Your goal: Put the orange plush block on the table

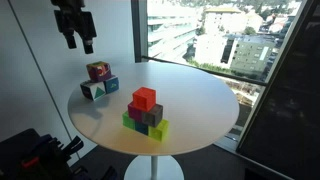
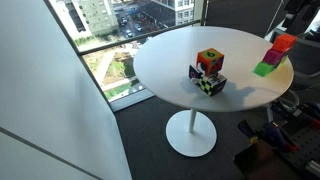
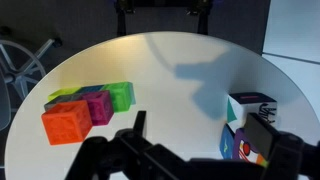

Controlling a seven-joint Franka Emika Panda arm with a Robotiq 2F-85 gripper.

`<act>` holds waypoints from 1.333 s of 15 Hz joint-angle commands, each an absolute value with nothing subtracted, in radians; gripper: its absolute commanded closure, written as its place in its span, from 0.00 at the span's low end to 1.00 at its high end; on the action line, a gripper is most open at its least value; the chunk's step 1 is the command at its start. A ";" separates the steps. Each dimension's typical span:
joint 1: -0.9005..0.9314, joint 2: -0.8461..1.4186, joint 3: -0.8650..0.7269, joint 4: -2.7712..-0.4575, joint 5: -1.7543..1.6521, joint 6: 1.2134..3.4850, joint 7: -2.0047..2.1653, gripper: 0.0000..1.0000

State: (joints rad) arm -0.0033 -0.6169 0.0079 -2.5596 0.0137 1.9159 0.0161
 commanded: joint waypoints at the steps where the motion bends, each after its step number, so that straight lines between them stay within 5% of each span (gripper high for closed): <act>1: -0.002 -0.617 0.007 -2.558 0.013 1.914 0.016 0.00; 20: -0.002 -0.578 0.016 -2.539 0.009 1.940 0.027 0.00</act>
